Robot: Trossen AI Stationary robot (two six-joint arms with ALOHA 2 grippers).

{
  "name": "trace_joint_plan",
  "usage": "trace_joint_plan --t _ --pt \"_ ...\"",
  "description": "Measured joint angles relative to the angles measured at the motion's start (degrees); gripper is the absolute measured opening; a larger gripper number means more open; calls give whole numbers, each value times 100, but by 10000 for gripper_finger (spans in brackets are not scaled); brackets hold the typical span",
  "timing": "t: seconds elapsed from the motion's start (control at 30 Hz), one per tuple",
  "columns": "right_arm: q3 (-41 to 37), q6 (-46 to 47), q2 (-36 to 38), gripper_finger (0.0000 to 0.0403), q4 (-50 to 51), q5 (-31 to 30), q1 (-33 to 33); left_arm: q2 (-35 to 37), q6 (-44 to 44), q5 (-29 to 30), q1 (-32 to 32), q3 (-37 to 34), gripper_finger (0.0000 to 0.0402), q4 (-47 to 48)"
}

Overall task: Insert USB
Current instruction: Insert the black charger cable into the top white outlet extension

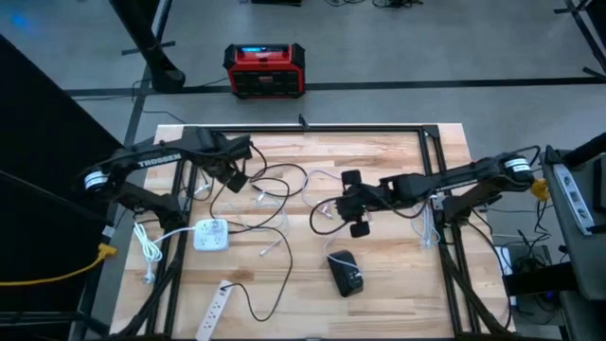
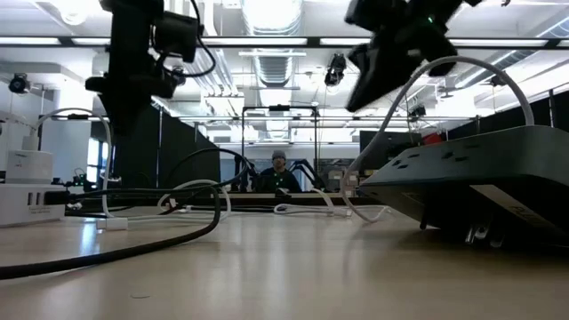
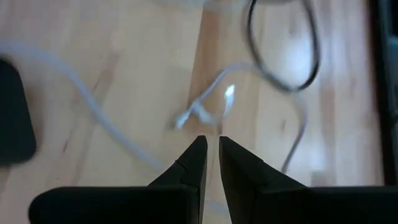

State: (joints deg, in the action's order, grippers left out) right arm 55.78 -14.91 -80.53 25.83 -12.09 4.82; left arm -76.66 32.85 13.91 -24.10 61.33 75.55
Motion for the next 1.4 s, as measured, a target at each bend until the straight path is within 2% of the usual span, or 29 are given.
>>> trace_joint_plan --t 0.33,0.6,0.8,1.03,1.27,1.4 --pt "-1025 39 54 28 -546 1 -99 -221 562 0 -92 -27 140 -100" --pt "-1085 131 63 28 -565 2 -188 -401 888 0 -87 -143 156 -330" --pt "-1085 183 63 29 -835 5 -188 -449 1252 -115 -238 -753 160 -635" --pt "-1085 106 63 29 -967 7 -188 -427 1580 452 -828 -1511 152 -1069" --pt "-1085 446 63 28 -1045 27 -186 -425 1543 521 -1453 -2072 155 -1624" --pt "-1085 599 63 29 -1106 31 -186 -425 1341 762 -1880 -2438 162 -2059"
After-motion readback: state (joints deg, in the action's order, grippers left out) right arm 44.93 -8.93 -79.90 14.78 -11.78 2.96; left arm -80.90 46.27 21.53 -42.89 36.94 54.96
